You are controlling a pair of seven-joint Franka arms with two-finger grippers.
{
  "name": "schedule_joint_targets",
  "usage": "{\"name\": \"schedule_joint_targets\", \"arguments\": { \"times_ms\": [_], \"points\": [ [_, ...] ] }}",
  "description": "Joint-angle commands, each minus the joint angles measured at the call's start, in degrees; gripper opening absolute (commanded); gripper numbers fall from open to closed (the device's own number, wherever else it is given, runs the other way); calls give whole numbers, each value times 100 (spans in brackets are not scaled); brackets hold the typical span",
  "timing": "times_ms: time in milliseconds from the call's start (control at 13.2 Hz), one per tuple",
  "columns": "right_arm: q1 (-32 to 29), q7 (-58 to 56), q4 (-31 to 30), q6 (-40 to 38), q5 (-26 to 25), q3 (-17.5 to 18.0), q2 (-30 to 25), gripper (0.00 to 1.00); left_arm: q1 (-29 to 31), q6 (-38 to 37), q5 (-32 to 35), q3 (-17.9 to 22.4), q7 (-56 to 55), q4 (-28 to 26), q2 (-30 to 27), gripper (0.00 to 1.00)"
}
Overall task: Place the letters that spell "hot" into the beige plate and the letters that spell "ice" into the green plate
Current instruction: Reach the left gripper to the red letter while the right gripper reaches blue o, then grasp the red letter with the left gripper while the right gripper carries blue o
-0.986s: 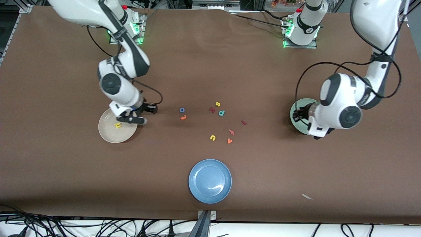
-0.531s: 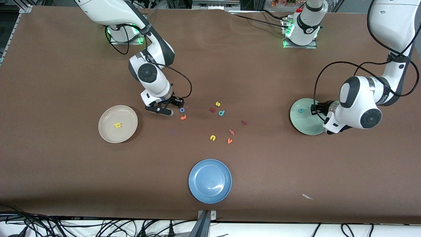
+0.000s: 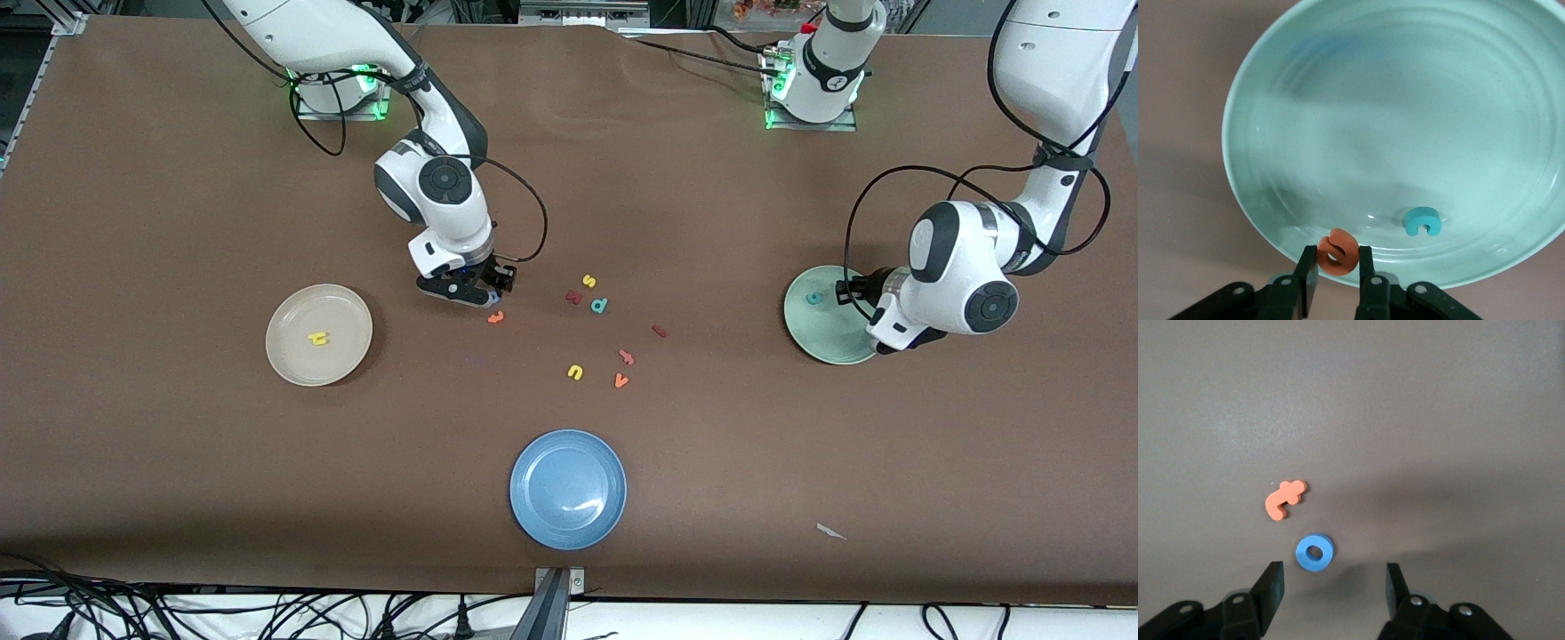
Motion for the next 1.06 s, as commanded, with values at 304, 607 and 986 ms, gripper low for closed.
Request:
{"name": "schedule_joint_targets", "arguments": {
  "times_ms": [304,607,986],
  "points": [
    [112,1050,134,211,-858,-46,339,70,2,-583,72,-388,-68,608,-148,100],
    [112,1068,134,220,-886,-46,348,70,-50,-885,-418,-1171,-1041,1233,-113,100],
    [112,1077,134,238,-886,-46,383,54,-1129,-132,-605,-1251,-2894,1761,325,100]
  ]
}}
